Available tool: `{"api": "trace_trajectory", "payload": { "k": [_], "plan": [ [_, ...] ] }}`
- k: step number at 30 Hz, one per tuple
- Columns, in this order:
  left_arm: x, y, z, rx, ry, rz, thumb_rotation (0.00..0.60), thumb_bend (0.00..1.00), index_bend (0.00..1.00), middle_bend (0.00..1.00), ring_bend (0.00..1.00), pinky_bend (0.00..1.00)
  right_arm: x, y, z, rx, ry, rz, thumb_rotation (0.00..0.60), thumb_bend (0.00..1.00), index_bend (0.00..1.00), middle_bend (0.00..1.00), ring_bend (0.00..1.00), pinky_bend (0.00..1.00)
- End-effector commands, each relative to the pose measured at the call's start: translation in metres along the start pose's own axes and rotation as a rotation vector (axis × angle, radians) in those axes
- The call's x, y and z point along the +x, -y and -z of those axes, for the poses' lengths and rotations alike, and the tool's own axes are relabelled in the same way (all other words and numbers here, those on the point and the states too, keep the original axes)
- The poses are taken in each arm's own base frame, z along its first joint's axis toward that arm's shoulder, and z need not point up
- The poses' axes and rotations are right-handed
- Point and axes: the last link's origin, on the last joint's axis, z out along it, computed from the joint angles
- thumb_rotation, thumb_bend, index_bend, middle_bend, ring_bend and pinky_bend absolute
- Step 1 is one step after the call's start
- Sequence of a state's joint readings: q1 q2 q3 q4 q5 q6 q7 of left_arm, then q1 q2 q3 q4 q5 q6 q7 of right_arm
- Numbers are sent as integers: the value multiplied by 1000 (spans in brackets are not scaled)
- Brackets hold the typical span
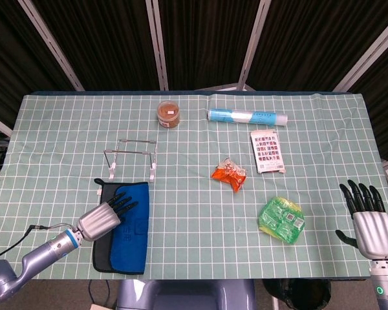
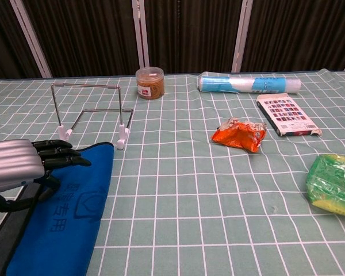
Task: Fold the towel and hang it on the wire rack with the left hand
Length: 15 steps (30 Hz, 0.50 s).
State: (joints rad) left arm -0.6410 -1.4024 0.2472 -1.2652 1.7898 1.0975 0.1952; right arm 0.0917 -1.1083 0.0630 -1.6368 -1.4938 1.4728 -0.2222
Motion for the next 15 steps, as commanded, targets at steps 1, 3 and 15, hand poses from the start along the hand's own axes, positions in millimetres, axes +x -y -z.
{"api": "trace_trajectory", "payload": {
  "k": [1, 3, 15],
  "plan": [
    [-3, 3, 5, 8, 7, -5, 600, 658, 625, 0, 0, 0, 0, 0, 0, 1, -1, 0, 600, 0, 0, 0, 0, 0],
    [-5, 5, 8, 13, 10, -10, 600, 659, 624, 0, 0, 0, 0, 0, 0, 1, -1, 1, 600, 0, 0, 0, 0, 0],
    [-13, 14, 18, 29, 28, -30, 600, 658, 624, 0, 0, 0, 0, 1, 1, 4, -1, 5, 600, 0, 0, 0, 0, 0]
  ]
}}
